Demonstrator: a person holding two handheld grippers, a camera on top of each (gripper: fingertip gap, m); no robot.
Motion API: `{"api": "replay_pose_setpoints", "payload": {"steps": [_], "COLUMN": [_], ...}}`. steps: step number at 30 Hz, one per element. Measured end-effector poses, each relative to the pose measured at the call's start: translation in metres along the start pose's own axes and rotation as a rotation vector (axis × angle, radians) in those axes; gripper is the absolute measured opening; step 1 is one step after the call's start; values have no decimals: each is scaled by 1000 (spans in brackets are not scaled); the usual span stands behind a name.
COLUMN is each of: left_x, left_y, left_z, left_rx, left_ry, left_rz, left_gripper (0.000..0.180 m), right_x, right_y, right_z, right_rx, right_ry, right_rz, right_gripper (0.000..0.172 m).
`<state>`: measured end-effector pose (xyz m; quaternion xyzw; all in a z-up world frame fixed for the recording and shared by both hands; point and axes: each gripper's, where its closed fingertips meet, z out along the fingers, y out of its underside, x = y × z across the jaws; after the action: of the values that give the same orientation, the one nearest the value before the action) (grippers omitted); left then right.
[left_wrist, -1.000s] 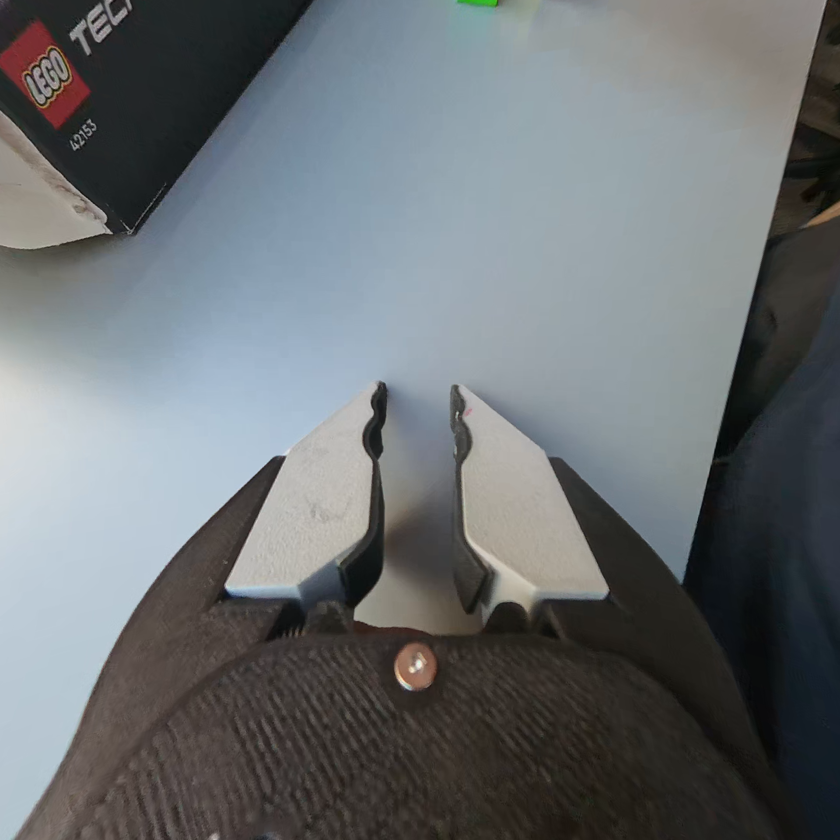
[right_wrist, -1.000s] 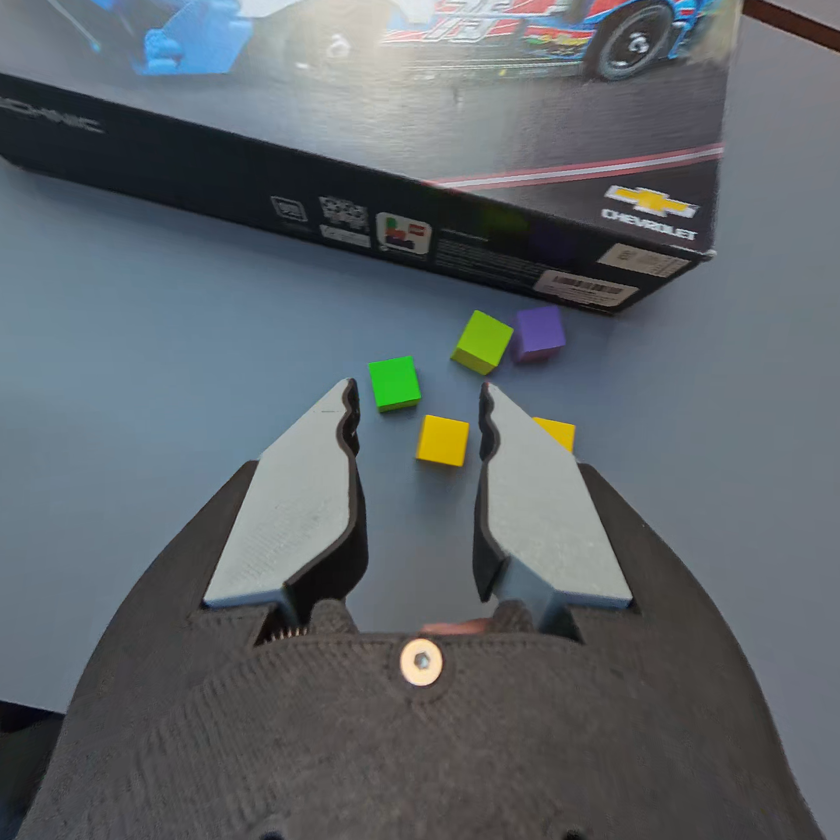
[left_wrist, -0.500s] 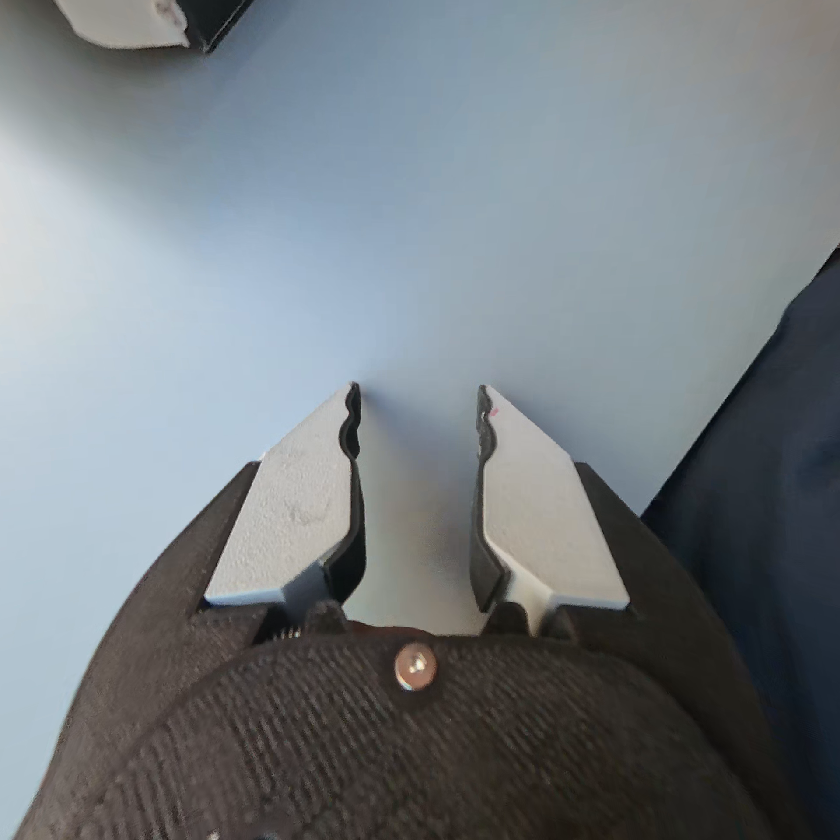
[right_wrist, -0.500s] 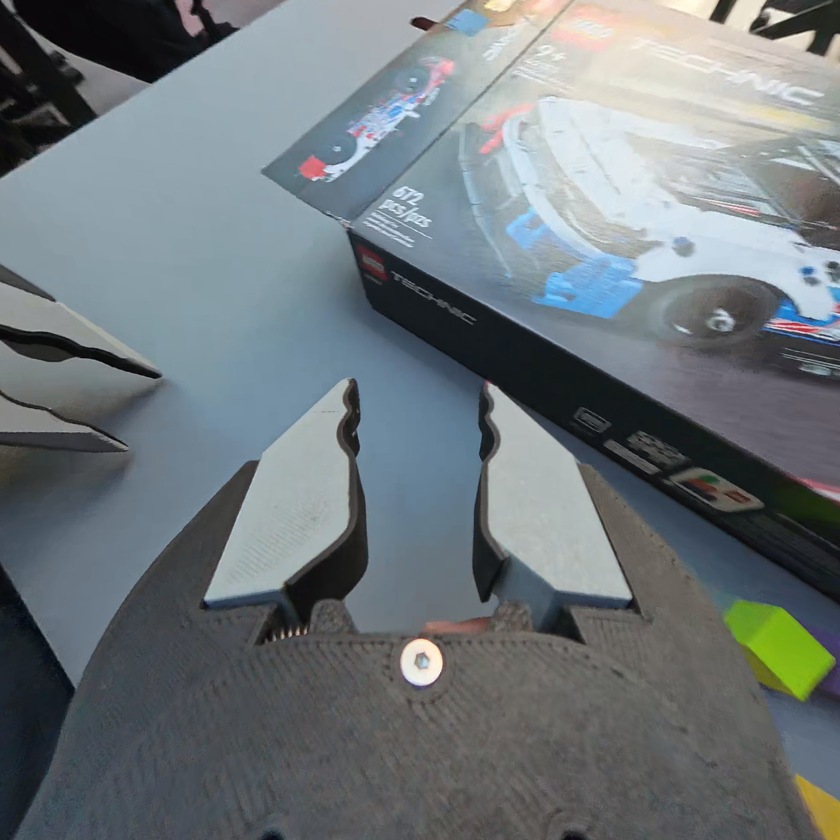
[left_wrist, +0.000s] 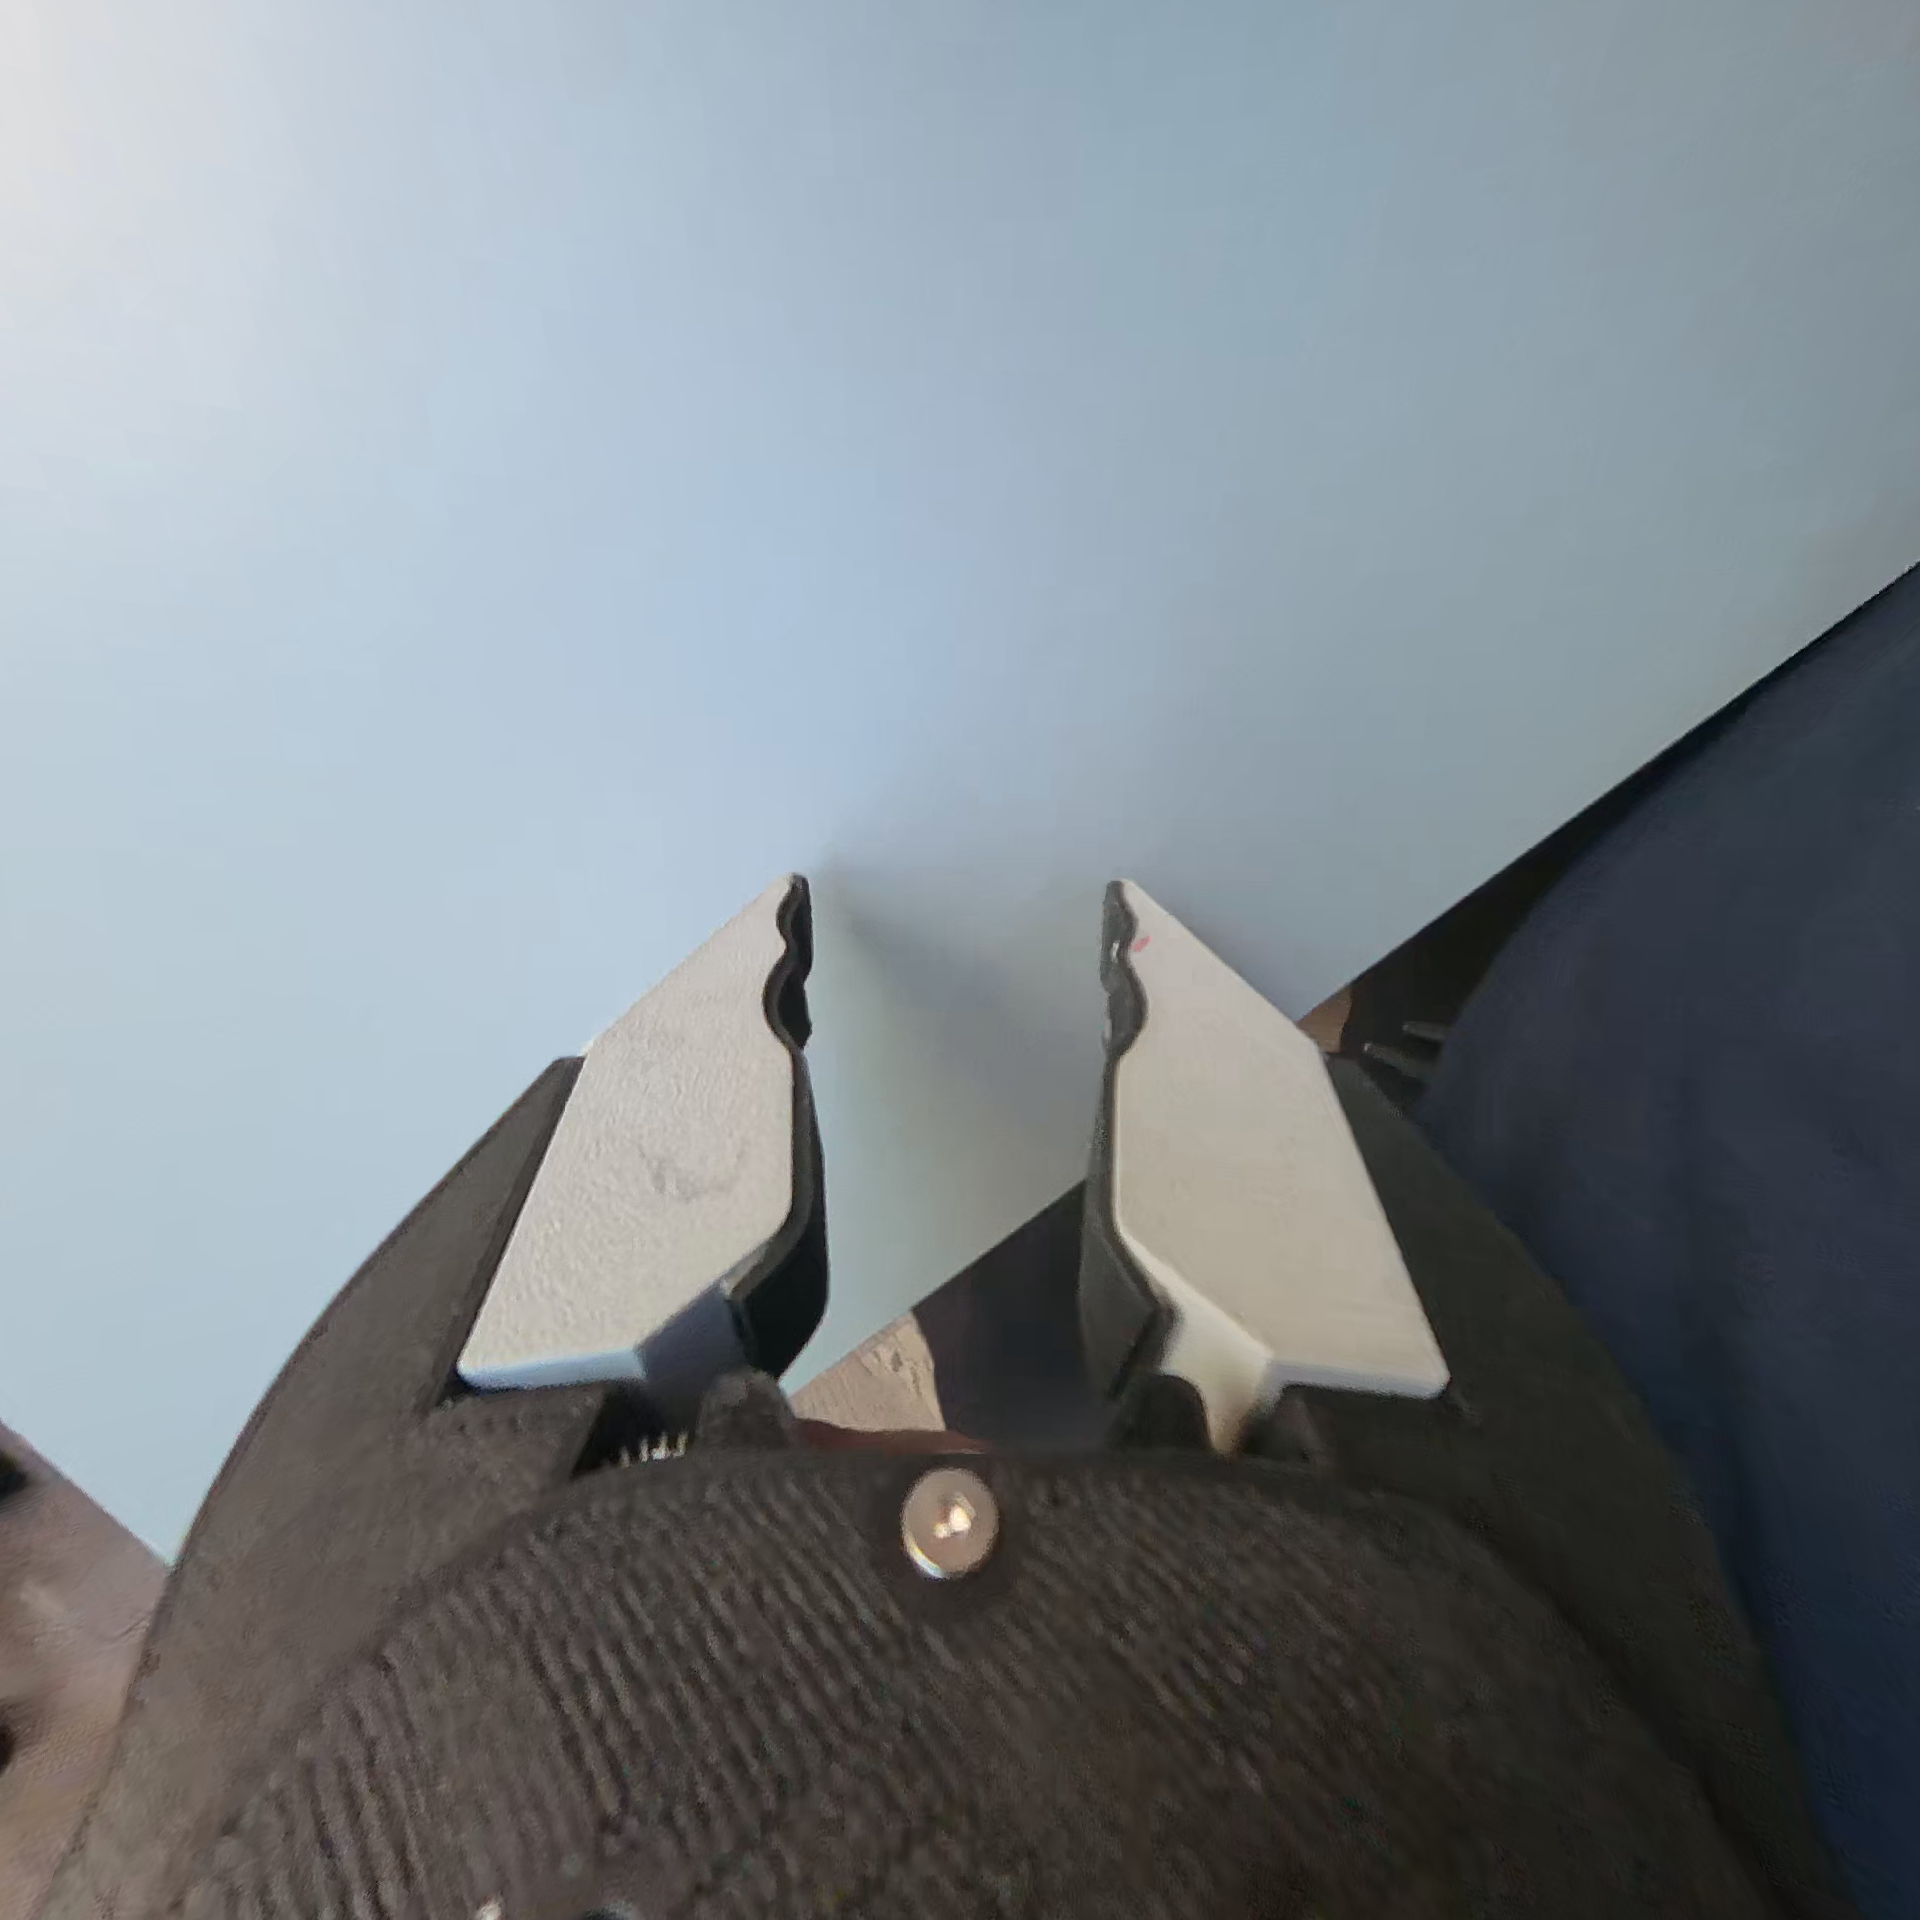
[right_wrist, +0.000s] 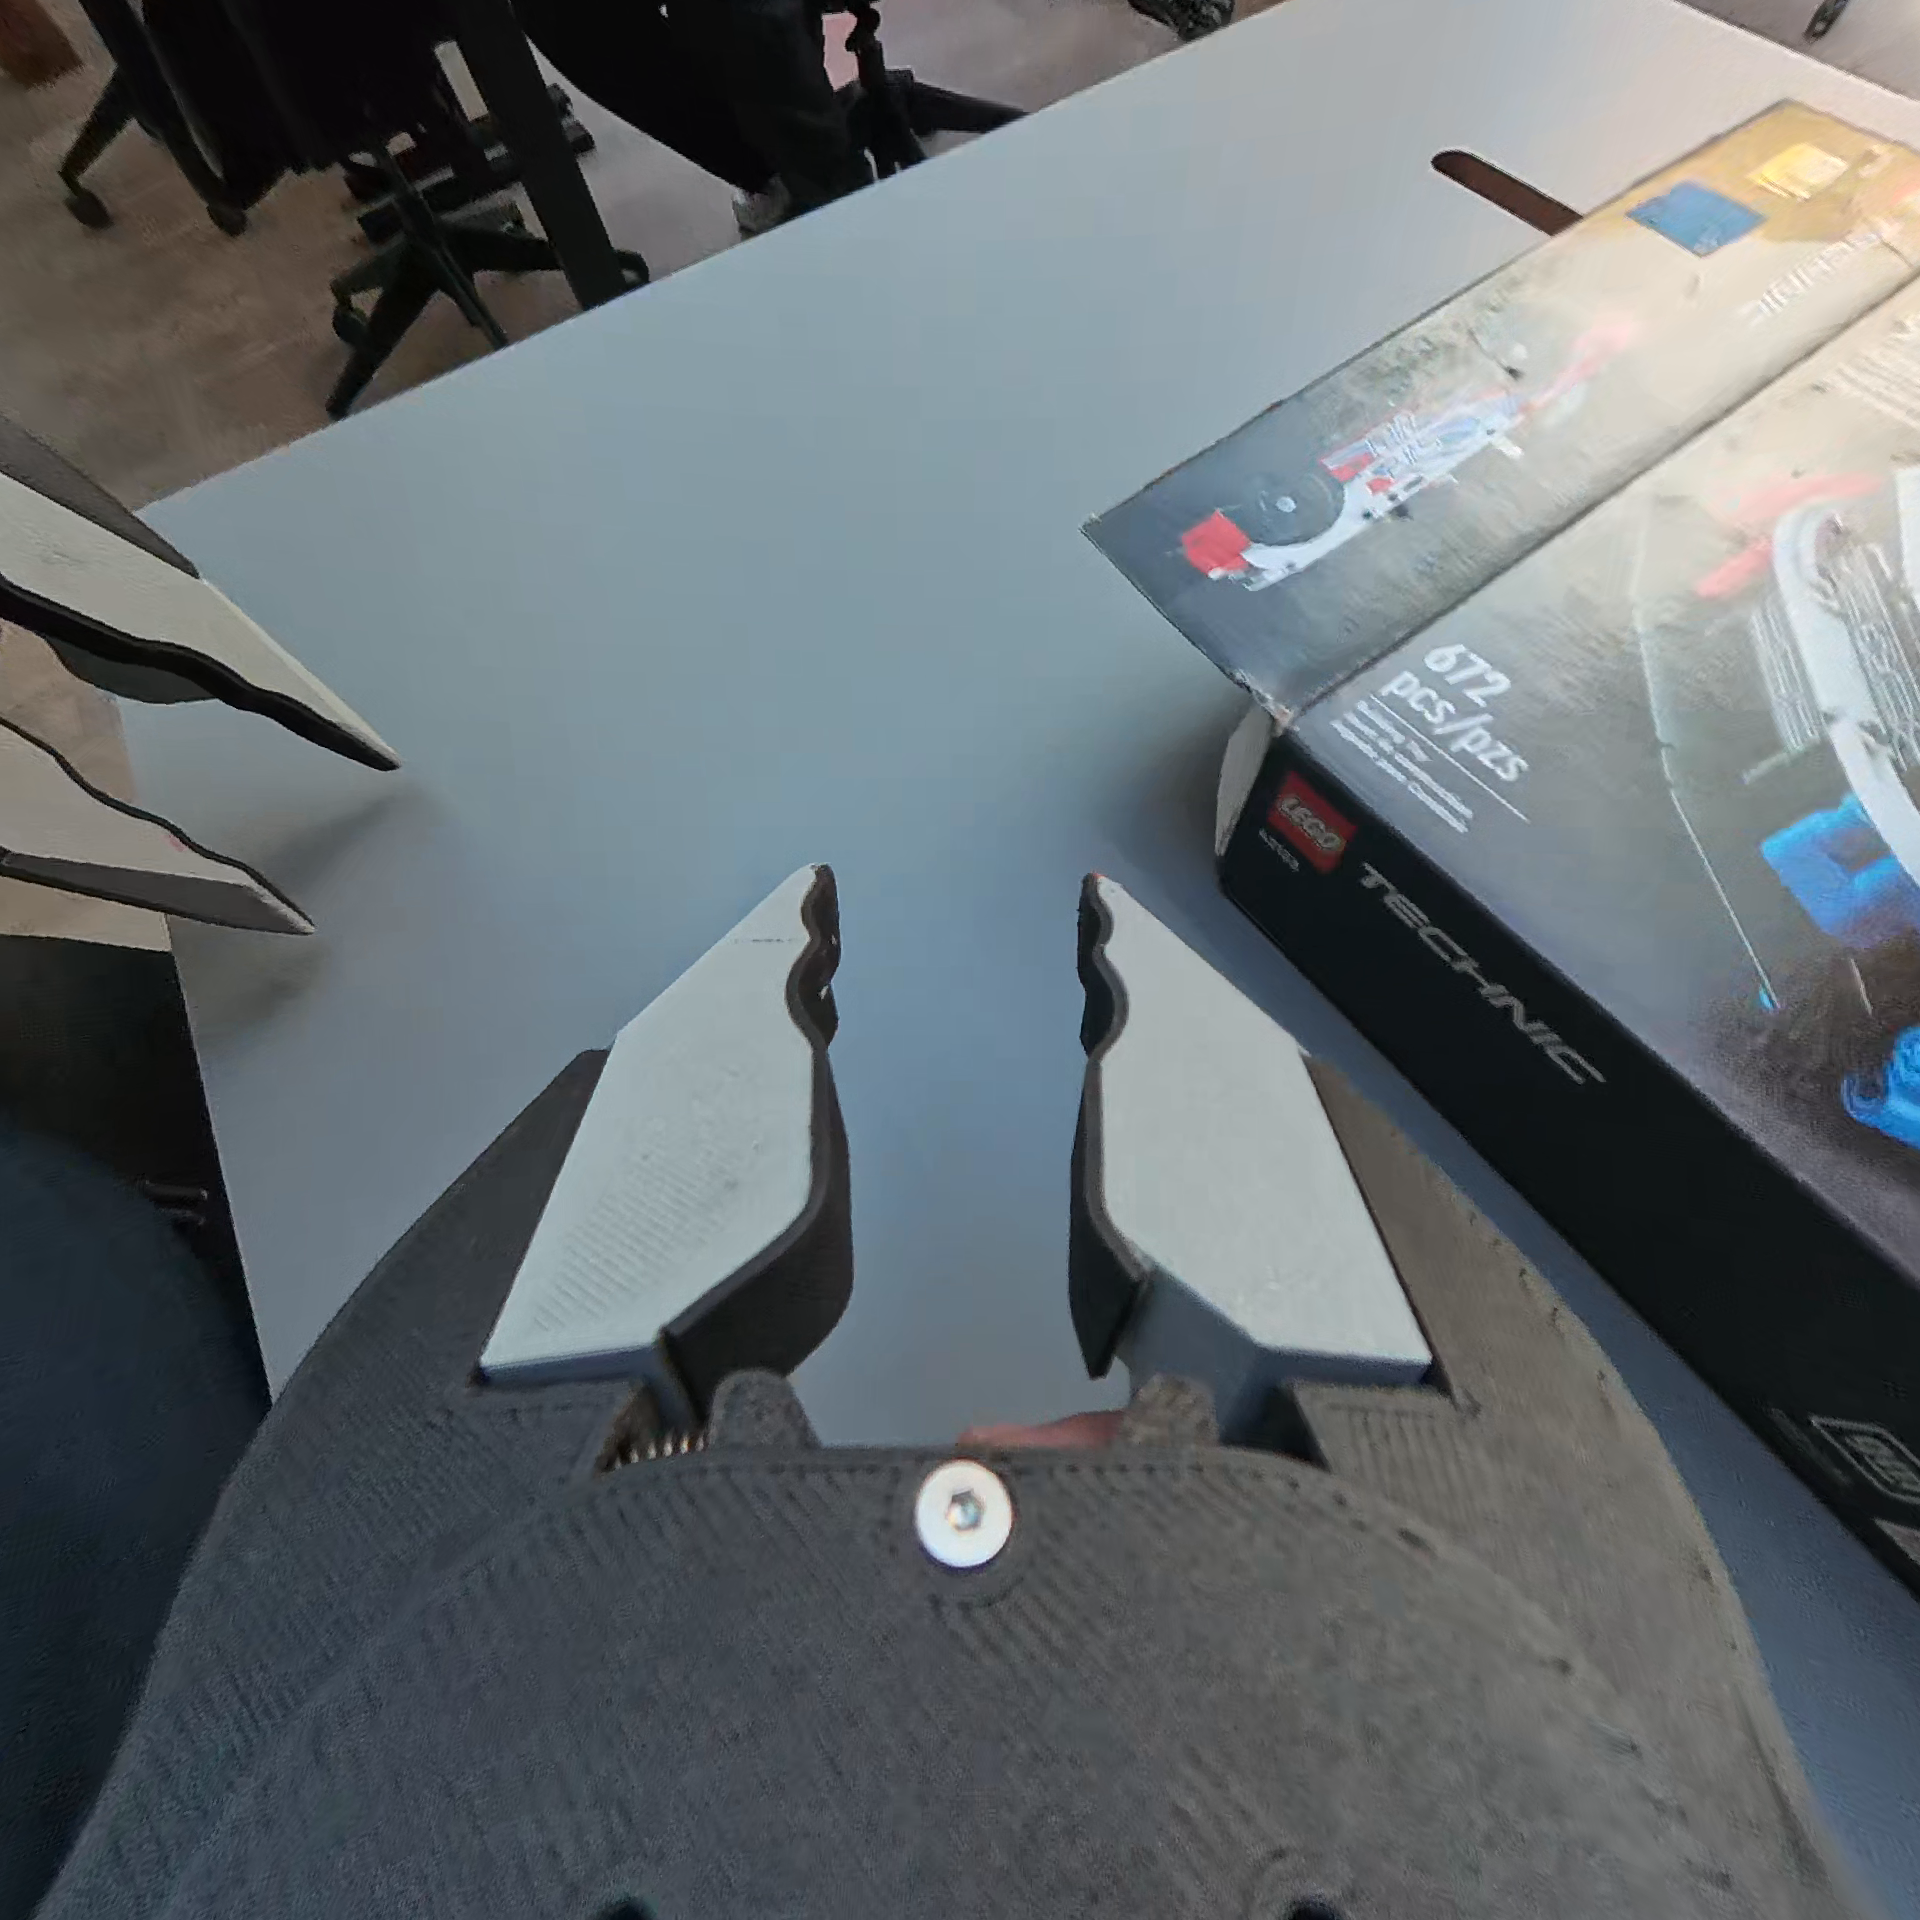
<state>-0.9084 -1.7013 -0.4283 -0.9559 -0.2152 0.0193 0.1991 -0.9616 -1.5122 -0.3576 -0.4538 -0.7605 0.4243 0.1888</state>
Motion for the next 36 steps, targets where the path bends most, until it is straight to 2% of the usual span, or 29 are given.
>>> {"api": "replay_pose_setpoints", "payload": {"steps": [6,8,10,13,15,17,18,22,27,30,33,36], "left_x": [-39,-54,-71,-90,-106,-131,-141,-187,-234,-257,-278,-315], "left_y": [43,60,81,129,169,208,222,266,292,306,313,318], "left_z": [-14,-23,-37,-63,-81,-94,-102,-122,-143,-145,-139,-134], "left_rx": [76,123,173,215,227,205,211,215,208,181,136,95], "left_ry": [39,67,111,235,293,272,278,227,239,238,303,338], "left_rz": [-21,-22,-42,-97,-132,-202,-223,-280,-417,-394,-358,-372], "left_gripper": [53,47,51,54,42,52,51,53,59,57,56,49], "right_x": [-46,-67,-88,-123,-148,-163,-166,-170,-169,-172,-178,-172], "right_y": [-33,-47,-63,-80,-94,-111,-123,-155,-170,-178,-186,-197], "right_z": [42,62,85,125,153,178,189,236,299,328,352,380], "right_rx": [-17,-14,-7,-36,-60,-102,-103,-118,-145,-119,-93,-59], "right_ry": [37,83,141,190,186,200,211,235,254,249,212,180], "right_rz": [-32,-45,-14,192,281,258,235,222,228,266,292,301], "right_gripper": [43,38,37,39,39,40,40,40,42,43,43,42]}}
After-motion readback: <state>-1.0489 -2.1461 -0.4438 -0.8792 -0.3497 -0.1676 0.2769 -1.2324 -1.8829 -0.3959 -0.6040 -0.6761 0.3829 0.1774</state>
